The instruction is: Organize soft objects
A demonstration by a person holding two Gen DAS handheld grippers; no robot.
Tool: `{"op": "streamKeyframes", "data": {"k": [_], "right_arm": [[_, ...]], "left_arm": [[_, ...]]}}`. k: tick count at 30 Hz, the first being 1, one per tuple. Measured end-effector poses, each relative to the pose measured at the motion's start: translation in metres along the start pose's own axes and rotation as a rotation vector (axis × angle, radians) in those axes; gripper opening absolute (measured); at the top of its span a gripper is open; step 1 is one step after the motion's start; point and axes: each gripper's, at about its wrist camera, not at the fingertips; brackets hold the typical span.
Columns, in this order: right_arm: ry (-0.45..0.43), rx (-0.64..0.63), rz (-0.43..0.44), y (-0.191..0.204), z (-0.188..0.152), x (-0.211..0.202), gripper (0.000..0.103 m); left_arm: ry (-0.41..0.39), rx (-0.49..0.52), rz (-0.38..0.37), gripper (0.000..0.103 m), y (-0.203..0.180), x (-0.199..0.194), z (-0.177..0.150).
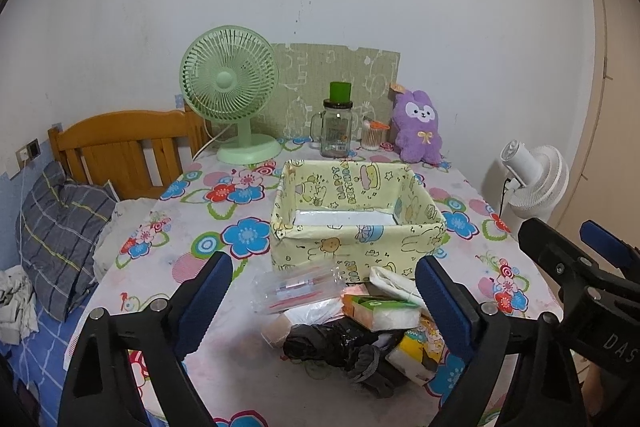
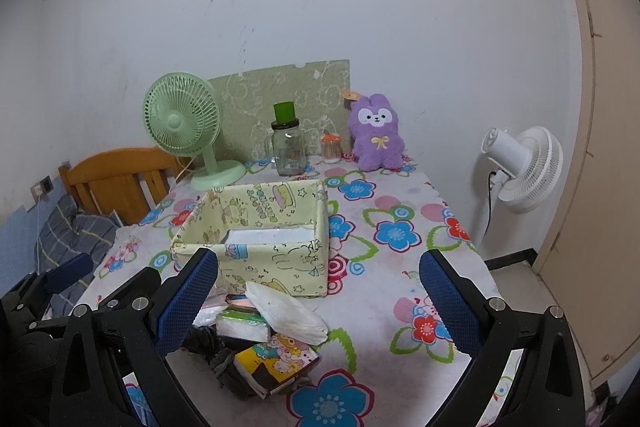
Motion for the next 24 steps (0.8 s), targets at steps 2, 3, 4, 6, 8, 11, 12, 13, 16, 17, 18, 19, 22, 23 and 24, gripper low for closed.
{"op": "streamKeyframes", "data": {"k": [2,3,4,6,8,11,12,13,16,17,18,19,22,23,24], "right_arm": [[0.010,-0.001,0.002,0.002,-0.002,0.005,0.100],[0.015,-0.002,0.004,0.002,-0.002,0.008,0.100],[0.020,-0.002,0.005,0.003,-0.004,0.011,0.099],[0.030,-0.006,0.013,0.006,-0.007,0.018,0.097],[0.041,-0.006,0.019,0.008,-0.010,0.024,0.097],[0.060,-0.008,0.027,0.011,-0.014,0.033,0.096],[0.066,-0.009,0.029,0.013,-0.016,0.035,0.096],[0.073,-0.011,0.031,0.015,-0.018,0.038,0.096],[0.090,-0.021,0.036,0.019,-0.021,0.047,0.096],[0.095,-0.024,0.039,0.020,-0.022,0.050,0.096],[0.102,-0.027,0.043,0.022,-0.023,0.053,0.096],[0.108,-0.030,0.048,0.023,-0.024,0.055,0.095],[0.126,-0.038,0.060,0.028,-0.027,0.063,0.093],[0.134,-0.041,0.064,0.030,-0.028,0.066,0.093],[0.141,-0.044,0.067,0.032,-0.029,0.068,0.092]], "left_arm": [[0.010,-0.004,0.001,0.092,0.003,0.004,-0.002],[0.015,-0.007,0.004,0.091,0.004,0.007,-0.003],[0.021,-0.008,0.016,0.091,0.005,0.010,-0.005],[0.029,-0.004,0.026,0.089,0.007,0.014,-0.007],[0.045,-0.004,0.026,0.088,0.008,0.020,-0.010],[0.064,-0.007,0.019,0.088,0.011,0.029,-0.014],[0.070,-0.007,0.014,0.088,0.012,0.031,-0.016],[0.076,-0.008,0.008,0.088,0.013,0.034,-0.018],[0.093,-0.012,0.008,0.088,0.017,0.041,-0.022],[0.101,-0.015,0.008,0.088,0.018,0.043,-0.023],[0.112,-0.019,0.010,0.088,0.020,0.047,-0.024],[0.119,-0.022,0.012,0.088,0.021,0.050,-0.025],[0.135,-0.027,0.014,0.088,0.023,0.057,-0.027],[0.138,-0.027,0.015,0.088,0.023,0.059,-0.028],[0.143,-0.028,0.015,0.088,0.024,0.061,-0.028]]}}
Point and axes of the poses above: each gripper's, at about its wrist camera, not at the fingertips, and x roughly the way its jaws point, y to its left, z to its top, and after that the axes turned 12 degrees about -z, right-handed
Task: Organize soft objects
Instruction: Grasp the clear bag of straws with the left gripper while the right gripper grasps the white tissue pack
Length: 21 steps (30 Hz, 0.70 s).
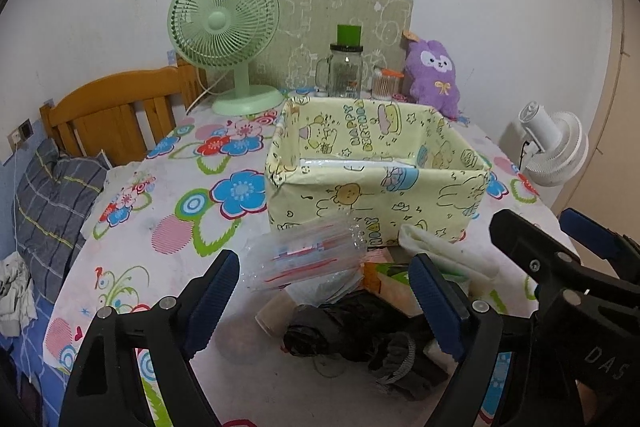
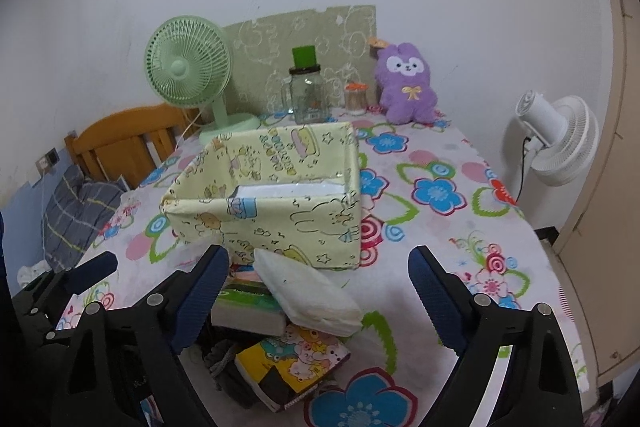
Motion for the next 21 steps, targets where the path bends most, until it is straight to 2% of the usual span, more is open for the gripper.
{"op": "streamKeyframes", "data": {"k": [11,21], "right_arm": [[0.065,-0.021,0.035,0.016,-0.002,0.026,0.090],[0.122,-0.048,0.026,0.029,-0.003,0.050,0.089]], "left_arm": [[0.061,-0.023,0.025,0.085,0.015,0.026,-0.002],[0.092,-0.021,0.022,0.082,0.023,0.042,-0.001]]}}
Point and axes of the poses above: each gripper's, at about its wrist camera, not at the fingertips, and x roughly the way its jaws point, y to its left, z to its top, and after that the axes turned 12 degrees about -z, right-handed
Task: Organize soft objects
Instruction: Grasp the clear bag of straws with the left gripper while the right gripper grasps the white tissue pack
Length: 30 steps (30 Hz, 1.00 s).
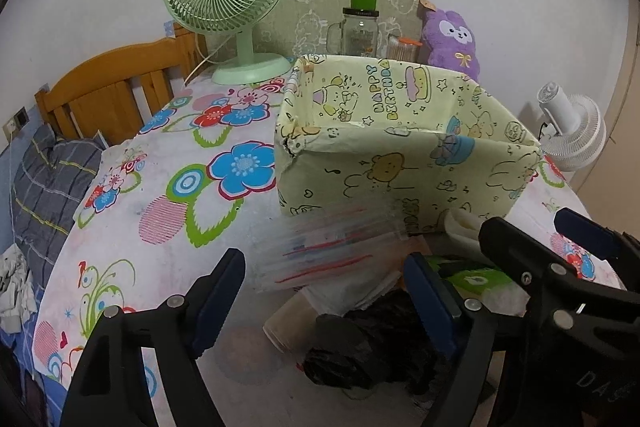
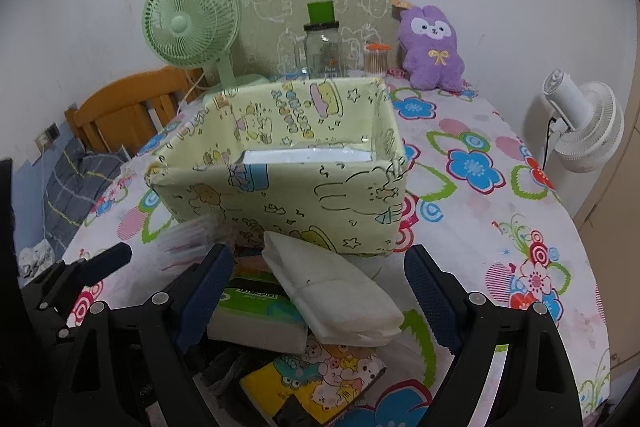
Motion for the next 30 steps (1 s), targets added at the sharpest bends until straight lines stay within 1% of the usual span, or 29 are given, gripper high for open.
{"op": "streamKeyframes", "data": {"k": [6,9,12,14,15,16,17,19,20,21,23,24,27,30], "right_arm": [[0.037,-0.009,-0.005,0.005,0.001,0.015,0.088],[0.060,-0.011,-0.005,0.006,0.001,0.024,0.086],[0.087,-0.009,0.003,0.007,0.000,0.032,0.079],[0.111,-0.013,0.004,0.009,0.000,0.038,0.071],[0.121,-0.011,0.008,0.010,-0.001,0.041,0.069],[0.131,-0.010,0.012,0.010,-0.001,0.044,0.064],[0.137,-0.011,0.011,0.010,-0.002,0.046,0.059],[0.137,-0.014,0.003,0.011,-0.003,0.047,0.053],[0.138,-0.012,0.005,0.011,-0.002,0.048,0.050],[0.137,-0.011,0.007,0.010,-0.002,0.048,0.048],[0.132,-0.015,0.009,0.011,-0.002,0.048,0.043],[0.130,-0.018,0.011,0.012,-0.002,0.048,0.043],[0.125,-0.021,0.016,0.013,-0.001,0.047,0.041],[0.117,-0.027,0.015,0.014,-0.001,0.044,0.038]], "left_arm": [[0.032,0.003,-0.005,0.082,0.005,0.015,0.002],[0.050,0.005,-0.015,0.082,0.006,0.022,0.002],[0.068,0.011,-0.025,0.082,0.007,0.029,0.001],[0.077,0.023,-0.023,0.082,0.006,0.033,0.000],[0.081,0.027,-0.022,0.082,0.006,0.034,0.000],[0.085,0.031,-0.023,0.081,0.006,0.036,0.000],[0.086,0.034,-0.027,0.079,0.006,0.037,0.000],[0.085,0.036,-0.032,0.066,0.006,0.037,0.000],[0.085,0.036,-0.035,0.063,0.006,0.038,0.000],[0.085,0.038,-0.039,0.057,0.006,0.038,0.001],[0.088,0.037,-0.043,0.051,0.005,0.038,0.002],[0.089,0.039,-0.049,0.045,0.004,0.038,0.002],[0.084,0.050,-0.046,0.040,0.002,0.036,0.001],[0.076,0.053,-0.042,0.036,0.001,0.033,0.002]]}}
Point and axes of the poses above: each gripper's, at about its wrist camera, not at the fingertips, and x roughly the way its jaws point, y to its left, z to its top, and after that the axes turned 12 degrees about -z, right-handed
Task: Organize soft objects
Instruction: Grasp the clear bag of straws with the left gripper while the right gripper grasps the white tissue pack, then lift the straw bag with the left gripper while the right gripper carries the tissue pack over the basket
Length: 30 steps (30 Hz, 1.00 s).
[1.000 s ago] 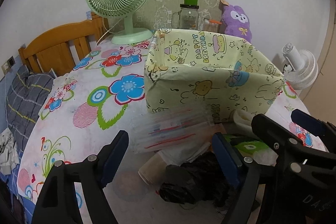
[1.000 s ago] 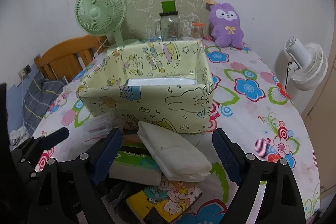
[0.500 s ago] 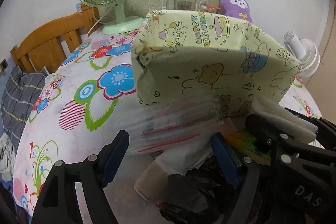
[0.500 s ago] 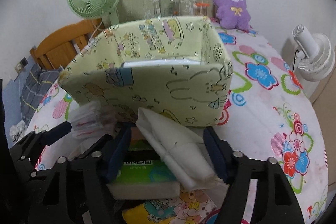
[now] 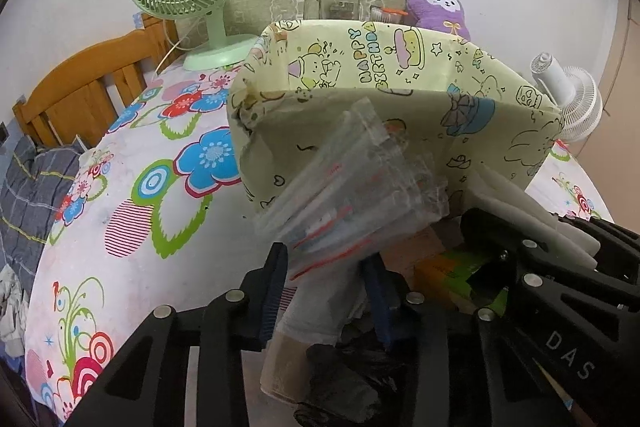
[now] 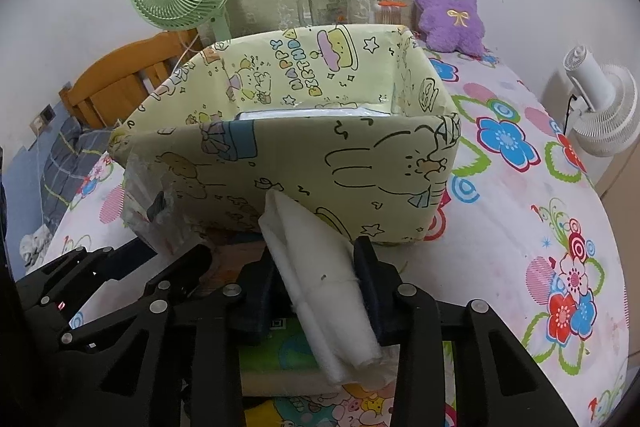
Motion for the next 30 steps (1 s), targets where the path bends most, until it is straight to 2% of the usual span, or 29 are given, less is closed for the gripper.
{"op": "streamKeyframes", "data": {"k": [5,10,16,30], "right_arm": [[-0.021,-0.003,-0.002,0.001,0.001,-0.008,0.036],[-0.040,-0.009,0.006,0.003,0.002,-0.016,0.035],[-0.066,-0.009,0.011,0.005,0.005,-0.029,0.029],[-0.135,0.011,0.013,-0.003,0.014,-0.063,0.024]], "left_arm": [[-0.043,-0.021,-0.009,0.030,0.003,-0.012,0.003],[-0.073,-0.008,-0.017,0.019,-0.003,-0.022,0.005],[-0.106,-0.009,-0.042,0.013,-0.007,-0.033,0.009],[-0.168,0.011,-0.050,0.011,-0.019,-0.062,0.018]]}}
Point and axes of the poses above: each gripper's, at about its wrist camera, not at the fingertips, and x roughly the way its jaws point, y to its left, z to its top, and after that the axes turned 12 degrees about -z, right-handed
